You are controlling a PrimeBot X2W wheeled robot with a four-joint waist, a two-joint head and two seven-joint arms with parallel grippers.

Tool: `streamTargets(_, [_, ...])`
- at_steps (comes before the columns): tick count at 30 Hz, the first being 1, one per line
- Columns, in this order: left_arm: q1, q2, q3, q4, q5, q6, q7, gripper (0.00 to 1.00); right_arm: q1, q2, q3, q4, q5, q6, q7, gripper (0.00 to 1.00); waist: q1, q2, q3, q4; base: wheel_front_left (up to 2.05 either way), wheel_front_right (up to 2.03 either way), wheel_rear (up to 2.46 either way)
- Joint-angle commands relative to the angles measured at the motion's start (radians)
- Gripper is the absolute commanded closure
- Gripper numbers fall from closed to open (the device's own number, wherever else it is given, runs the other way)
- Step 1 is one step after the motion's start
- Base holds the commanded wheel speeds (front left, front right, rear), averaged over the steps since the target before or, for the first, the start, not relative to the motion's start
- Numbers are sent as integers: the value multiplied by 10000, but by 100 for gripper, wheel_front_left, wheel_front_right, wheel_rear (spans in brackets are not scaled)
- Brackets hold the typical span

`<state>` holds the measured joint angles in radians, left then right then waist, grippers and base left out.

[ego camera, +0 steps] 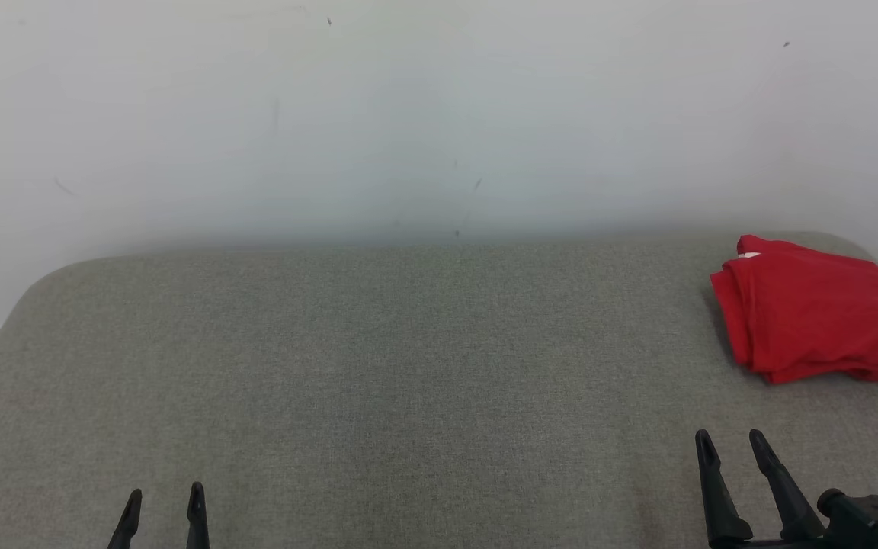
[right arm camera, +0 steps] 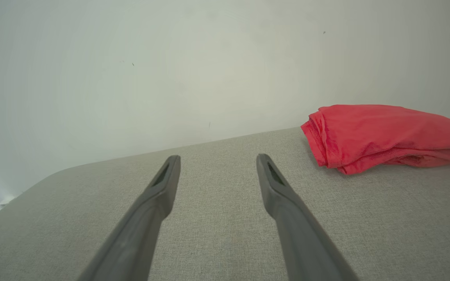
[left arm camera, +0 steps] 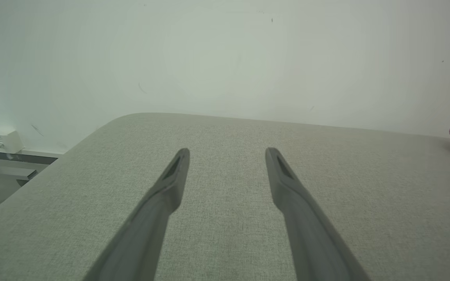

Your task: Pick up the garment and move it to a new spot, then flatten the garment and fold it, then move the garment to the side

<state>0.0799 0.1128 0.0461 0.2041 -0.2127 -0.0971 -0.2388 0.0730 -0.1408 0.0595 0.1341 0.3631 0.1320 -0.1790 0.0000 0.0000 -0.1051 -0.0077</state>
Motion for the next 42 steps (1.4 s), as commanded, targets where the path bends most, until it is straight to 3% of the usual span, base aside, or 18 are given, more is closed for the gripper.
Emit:
streamTargets(1, [39,41,-14,16,18,19,19,0,107,27,-7,-47,-53,-20,14,0,0,0,-2,3,0,0,0])
streamTargets(3, [38,53,-31,12,3,52,45,0,113,14,-10,-53,-59,-20,21,0,0,0,-6,4,0,0,0])
streamTargets(4, [5,2,-27,36,-2,10,31,100,18,4,2,19,-10,2,29,100,0,0,-7,3,0,0,0])
streamTargets(8, [102,-125,-12,458,-176,-2,111,100,225,53,20,416,166,2,79,100,0,0,1,4,0,0,0])
streamTargets(42, [-738,-323,265,400,-5801,-147,1490,100,-644,397,-705,676,5170,-6,1241,100,0,0,296,24,0,0,0])
